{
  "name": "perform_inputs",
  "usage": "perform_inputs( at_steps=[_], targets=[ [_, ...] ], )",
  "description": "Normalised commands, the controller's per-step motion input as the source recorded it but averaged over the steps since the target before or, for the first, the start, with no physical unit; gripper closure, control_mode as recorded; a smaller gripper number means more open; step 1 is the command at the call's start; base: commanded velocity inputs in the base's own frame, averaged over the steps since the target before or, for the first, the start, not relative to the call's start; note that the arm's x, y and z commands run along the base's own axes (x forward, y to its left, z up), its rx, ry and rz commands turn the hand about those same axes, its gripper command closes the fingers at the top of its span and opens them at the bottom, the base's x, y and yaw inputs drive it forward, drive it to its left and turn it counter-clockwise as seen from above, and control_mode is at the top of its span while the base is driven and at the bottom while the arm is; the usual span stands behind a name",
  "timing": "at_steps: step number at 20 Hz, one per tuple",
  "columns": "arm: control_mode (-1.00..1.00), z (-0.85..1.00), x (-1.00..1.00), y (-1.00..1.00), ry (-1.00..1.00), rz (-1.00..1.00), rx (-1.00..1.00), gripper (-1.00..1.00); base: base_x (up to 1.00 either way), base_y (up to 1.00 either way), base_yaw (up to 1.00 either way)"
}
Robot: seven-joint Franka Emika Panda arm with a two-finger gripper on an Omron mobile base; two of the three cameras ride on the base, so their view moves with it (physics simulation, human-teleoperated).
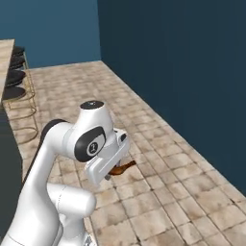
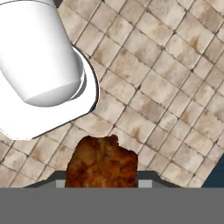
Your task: Take the chicken drumsticks from the pan and place one on each plate on the dining counter.
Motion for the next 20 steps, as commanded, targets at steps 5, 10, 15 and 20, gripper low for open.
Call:
perform_inputs(
  at_steps=[5, 10, 15, 20],
  targets=[
    [1.0, 0.0, 0.0, 0.0, 0.0, 0.0, 0.0, 1.0, 1.0, 0.0, 0.38],
    [1.0, 0.0, 0.0, 0.0, 0.0, 0.0, 0.0, 1.0, 1.0, -0.05, 0.27],
    [1.0, 0.0, 0.0, 0.0, 0.0, 0.0, 0.0, 1.0, 1.0, -0.14, 0.23],
    [1.0, 0.0, 0.0, 0.0, 0.0, 0.0, 0.0, 1.0, 1.0, -0.13, 0.23]
  ],
)
